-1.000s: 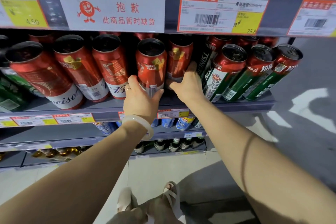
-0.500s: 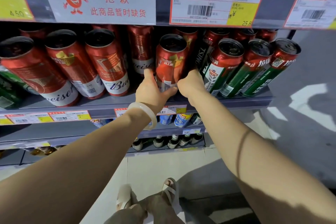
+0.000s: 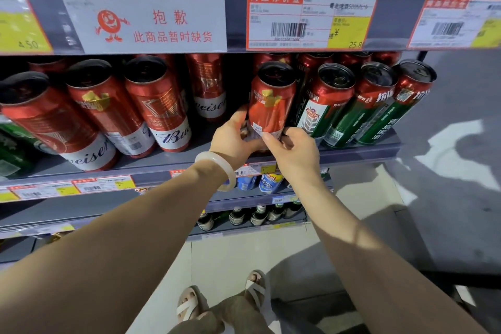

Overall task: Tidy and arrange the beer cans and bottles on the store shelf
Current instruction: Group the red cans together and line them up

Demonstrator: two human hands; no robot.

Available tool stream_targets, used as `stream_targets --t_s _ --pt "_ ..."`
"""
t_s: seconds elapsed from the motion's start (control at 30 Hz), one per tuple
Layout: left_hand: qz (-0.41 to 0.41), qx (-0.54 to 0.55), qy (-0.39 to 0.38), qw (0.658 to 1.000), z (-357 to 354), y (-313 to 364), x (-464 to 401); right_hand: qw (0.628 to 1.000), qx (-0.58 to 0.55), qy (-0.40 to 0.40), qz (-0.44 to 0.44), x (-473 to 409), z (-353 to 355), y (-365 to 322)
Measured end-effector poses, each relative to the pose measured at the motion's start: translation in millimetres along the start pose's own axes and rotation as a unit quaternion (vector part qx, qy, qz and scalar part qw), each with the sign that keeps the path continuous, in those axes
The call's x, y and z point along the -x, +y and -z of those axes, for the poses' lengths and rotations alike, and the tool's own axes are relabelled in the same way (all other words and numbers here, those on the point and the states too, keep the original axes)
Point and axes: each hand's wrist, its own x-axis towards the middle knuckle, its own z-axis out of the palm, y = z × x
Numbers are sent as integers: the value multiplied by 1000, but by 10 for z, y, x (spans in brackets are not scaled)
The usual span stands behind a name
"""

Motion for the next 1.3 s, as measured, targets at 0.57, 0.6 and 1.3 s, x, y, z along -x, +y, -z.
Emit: stream_targets --t_s 0.57,0.6,1.3 --pt "33 38 372 927 500 -349 543 992 23 -107 66 199 -471 -413" --pt "39 36 380 923 535 -362 517 992 24 -105 64 96 -558 -501" --pt "85 31 261 961 596 -488 165 1000 3 -4 -17 -381 -886 -653"
